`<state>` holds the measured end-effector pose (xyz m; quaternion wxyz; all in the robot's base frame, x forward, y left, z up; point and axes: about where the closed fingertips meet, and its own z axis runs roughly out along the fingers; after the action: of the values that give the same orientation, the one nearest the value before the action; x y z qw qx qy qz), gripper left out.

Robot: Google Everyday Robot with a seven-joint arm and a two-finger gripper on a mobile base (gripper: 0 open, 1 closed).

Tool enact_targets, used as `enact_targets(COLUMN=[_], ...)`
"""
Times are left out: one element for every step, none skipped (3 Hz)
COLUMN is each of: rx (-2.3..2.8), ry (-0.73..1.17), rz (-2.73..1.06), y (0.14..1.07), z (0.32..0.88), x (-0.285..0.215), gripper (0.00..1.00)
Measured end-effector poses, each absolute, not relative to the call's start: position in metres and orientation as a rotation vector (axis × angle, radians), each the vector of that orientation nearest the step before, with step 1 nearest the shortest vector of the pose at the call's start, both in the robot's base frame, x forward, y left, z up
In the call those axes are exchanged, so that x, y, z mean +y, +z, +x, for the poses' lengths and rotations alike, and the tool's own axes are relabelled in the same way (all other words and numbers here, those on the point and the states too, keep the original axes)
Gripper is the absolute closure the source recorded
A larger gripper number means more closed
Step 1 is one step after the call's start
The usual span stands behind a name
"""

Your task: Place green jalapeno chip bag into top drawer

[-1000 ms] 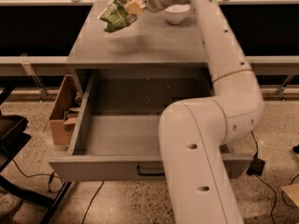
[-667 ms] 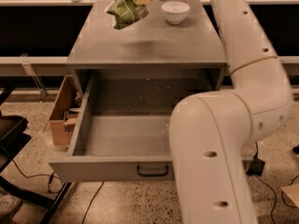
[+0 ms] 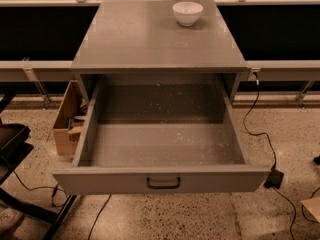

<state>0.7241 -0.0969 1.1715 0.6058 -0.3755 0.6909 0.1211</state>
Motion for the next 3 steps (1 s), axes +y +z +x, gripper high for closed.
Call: enact_targets(rx=[1.526, 1.579, 1.752], ry=[0.339, 0.523, 0.612], rz=[-0.876, -0.868, -0.838], y=[1.192, 1.114, 0.989], z=[0.652, 0.608, 0.6], x=[-0.093, -0.083, -0.111], gripper=[1.0, 1.0, 1.0])
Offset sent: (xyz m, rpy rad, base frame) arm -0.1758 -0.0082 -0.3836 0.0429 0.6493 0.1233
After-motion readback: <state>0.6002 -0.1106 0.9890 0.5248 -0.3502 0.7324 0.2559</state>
